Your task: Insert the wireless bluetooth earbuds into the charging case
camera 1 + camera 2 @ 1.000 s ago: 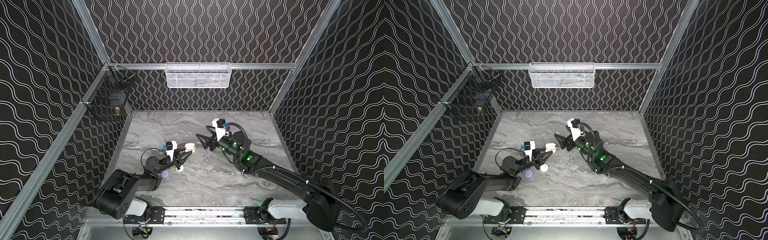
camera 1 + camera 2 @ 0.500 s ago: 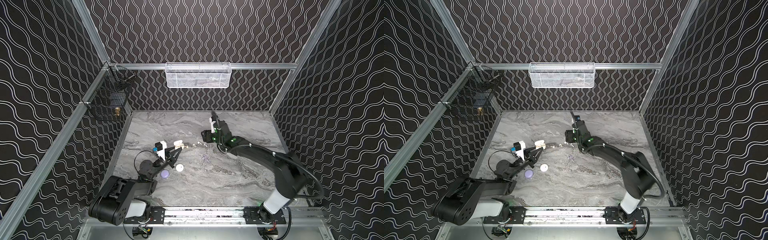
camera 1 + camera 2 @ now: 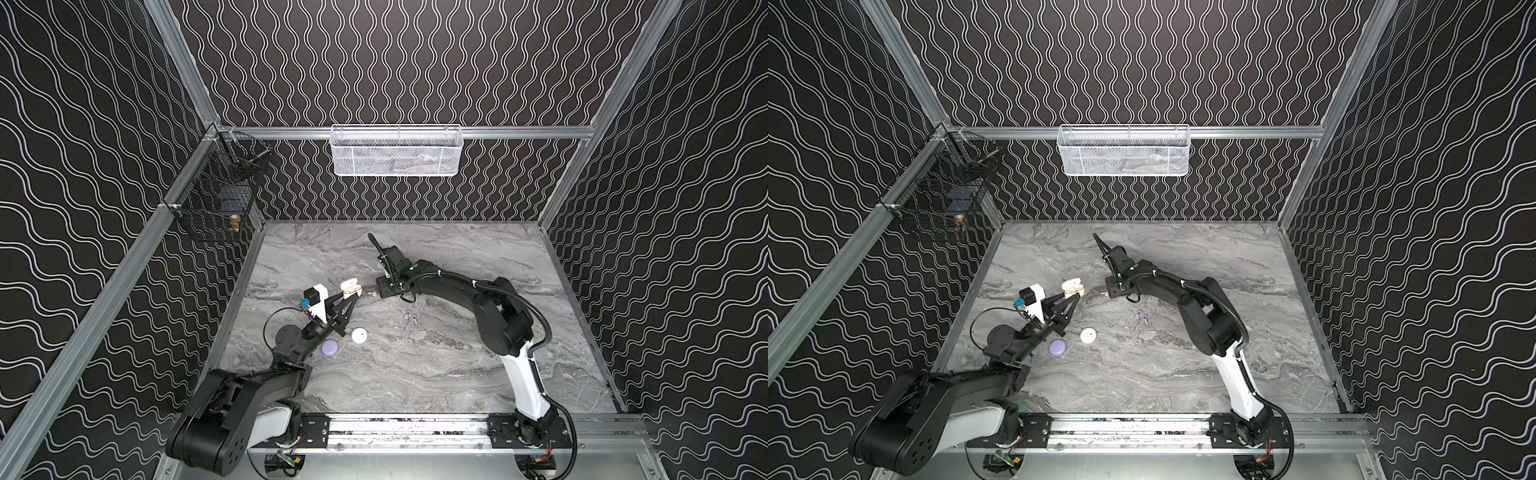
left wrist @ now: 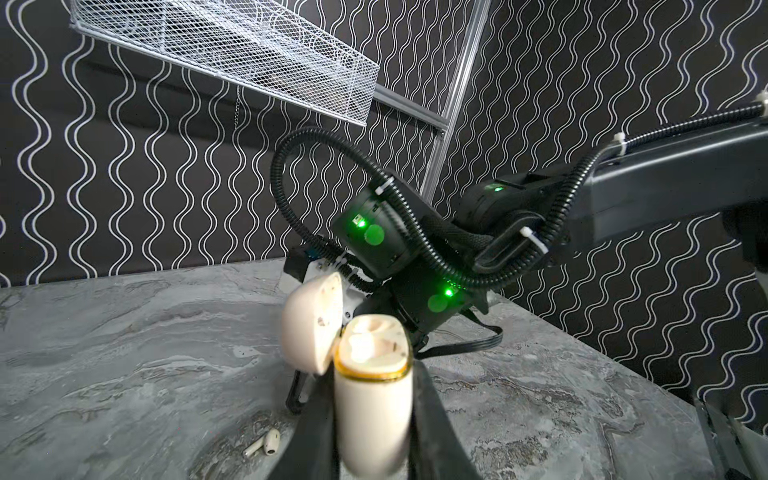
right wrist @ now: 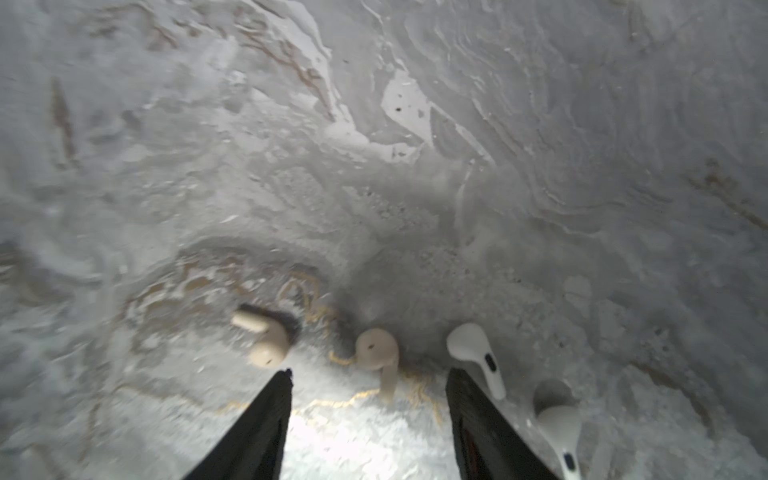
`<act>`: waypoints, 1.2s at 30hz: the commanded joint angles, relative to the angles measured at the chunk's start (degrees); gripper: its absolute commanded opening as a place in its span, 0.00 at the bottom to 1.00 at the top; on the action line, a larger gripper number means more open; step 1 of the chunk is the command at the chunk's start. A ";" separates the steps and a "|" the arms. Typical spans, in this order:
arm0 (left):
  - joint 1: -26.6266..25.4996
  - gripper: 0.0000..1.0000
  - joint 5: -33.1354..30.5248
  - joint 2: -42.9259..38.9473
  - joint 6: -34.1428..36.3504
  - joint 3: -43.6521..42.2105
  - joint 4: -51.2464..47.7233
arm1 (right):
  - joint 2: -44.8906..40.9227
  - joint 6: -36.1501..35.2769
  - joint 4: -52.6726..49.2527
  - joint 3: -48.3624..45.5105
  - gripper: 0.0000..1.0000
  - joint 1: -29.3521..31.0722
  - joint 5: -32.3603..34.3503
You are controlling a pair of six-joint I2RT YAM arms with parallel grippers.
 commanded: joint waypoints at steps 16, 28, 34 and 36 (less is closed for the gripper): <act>0.02 0.00 -0.65 -1.00 1.29 -0.05 -0.22 | 8.40 -0.63 -7.73 10.03 0.45 0.97 4.81; 0.07 0.00 -0.72 -1.40 1.36 -0.05 -0.70 | 6.73 -0.13 -6.67 6.87 0.38 1.94 5.98; 0.04 0.00 -0.67 -1.84 1.39 0.04 -1.37 | 6.23 -0.08 -6.62 6.21 0.37 2.23 6.97; 0.03 0.00 -0.69 -1.64 1.43 -0.05 -1.06 | 6.17 -0.30 -6.50 6.16 0.33 2.28 6.83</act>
